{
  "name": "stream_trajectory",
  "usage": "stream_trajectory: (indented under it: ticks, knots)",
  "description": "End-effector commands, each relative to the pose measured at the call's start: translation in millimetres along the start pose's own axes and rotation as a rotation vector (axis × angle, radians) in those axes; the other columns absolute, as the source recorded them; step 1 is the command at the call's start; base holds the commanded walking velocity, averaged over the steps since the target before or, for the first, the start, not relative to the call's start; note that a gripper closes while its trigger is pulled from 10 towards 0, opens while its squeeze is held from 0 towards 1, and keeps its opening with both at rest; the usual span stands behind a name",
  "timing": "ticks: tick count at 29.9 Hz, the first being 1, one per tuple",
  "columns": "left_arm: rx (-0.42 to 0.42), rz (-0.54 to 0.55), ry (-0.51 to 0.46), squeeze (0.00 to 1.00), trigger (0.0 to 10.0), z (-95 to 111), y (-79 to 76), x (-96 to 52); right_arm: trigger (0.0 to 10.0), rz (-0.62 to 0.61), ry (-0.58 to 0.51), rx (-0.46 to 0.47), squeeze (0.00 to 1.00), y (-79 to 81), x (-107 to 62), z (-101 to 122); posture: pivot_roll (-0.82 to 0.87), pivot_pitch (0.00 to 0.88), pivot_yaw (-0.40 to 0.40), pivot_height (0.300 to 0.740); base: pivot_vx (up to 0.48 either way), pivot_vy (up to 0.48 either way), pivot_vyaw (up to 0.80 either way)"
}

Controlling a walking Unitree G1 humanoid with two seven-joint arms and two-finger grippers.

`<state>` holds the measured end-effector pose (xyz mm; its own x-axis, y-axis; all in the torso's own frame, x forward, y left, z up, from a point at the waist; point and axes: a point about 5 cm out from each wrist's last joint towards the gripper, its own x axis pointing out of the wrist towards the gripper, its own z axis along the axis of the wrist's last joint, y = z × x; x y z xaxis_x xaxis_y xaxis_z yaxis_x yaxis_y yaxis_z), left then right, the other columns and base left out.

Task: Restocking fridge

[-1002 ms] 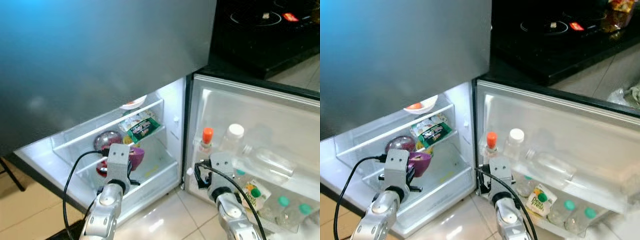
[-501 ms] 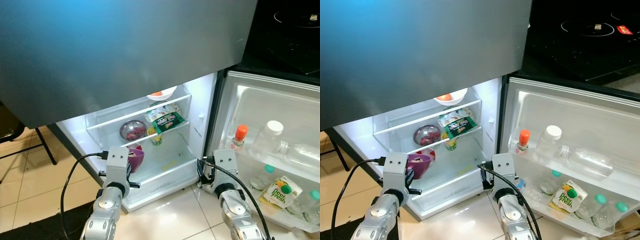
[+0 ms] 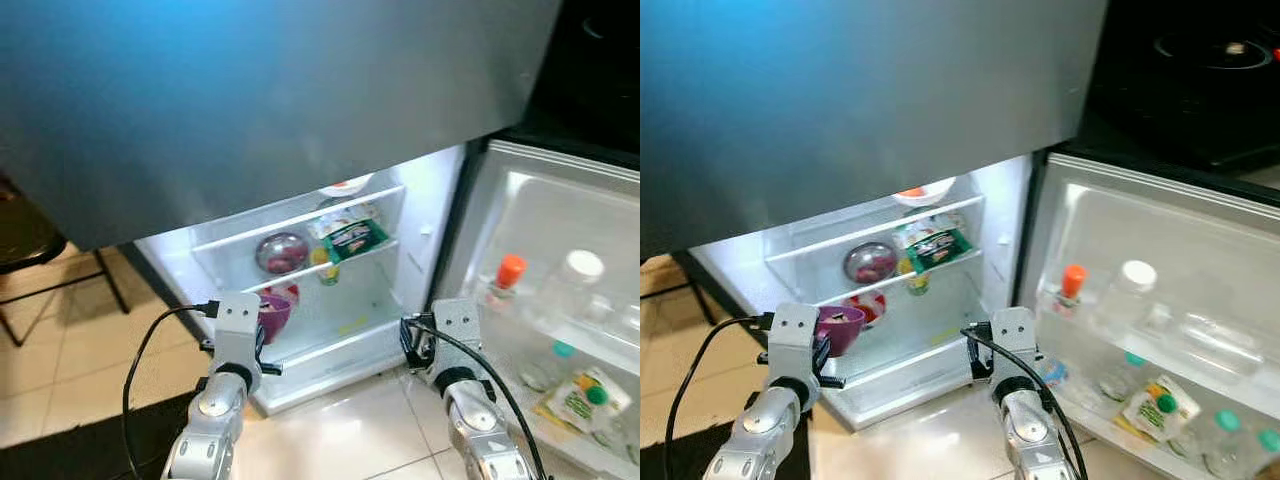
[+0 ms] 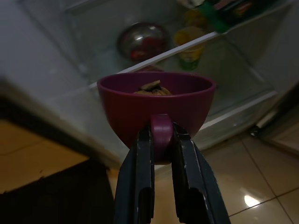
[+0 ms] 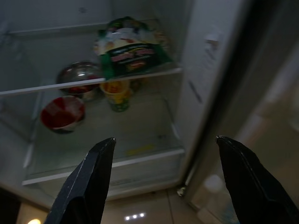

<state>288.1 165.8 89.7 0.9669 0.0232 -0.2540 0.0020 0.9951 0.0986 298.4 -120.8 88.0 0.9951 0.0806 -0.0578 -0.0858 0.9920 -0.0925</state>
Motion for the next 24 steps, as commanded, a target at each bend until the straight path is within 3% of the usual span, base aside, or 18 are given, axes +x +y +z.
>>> stream_trajectory:
  ticks: [1,6,9,11,16,24]
  knots:
    - [0.010,0.019,-0.009,0.00,10.0,0.6,4.2,-0.9,10.0,-0.001,0.012,0.000,0.00,2.4,-2.1,-3.4,-0.01,0.166,0.082,0.710,0.000,0.000,0.80]
    - [0.014,0.017,-0.004,0.00,10.0,0.0,3.8,-0.9,10.0,-0.034,0.032,-0.019,0.00,-1.5,-1.8,-5.9,-0.01,0.166,0.082,0.710,0.000,0.000,0.80]
    - [0.022,0.018,0.005,0.00,10.0,-1.2,4.6,-1.2,10.0,-0.139,0.085,-0.048,0.00,-17.4,-1.3,-13.6,-0.01,0.169,0.086,0.710,0.000,0.000,0.80]
    - [0.022,0.018,0.005,0.00,10.0,-1.2,4.6,-1.2,10.0,-0.139,0.085,-0.048,0.00,-17.4,-1.3,-13.6,-0.01,0.169,0.086,0.710,0.000,0.000,0.80]
    - [0.024,0.013,0.013,0.00,10.0,-1.8,5.3,-0.7,10.0,-0.253,0.118,-0.063,0.00,-35.2,-2.0,-17.4,-0.01,0.171,0.088,0.710,0.000,0.000,0.80]
    - [0.027,-0.012,0.023,0.00,10.0,-2.4,2.6,1.2,10.0,-0.322,0.110,0.032,0.00,-43.0,-1.5,-15.9,-0.01,0.171,0.093,0.710,0.000,0.000,0.06]
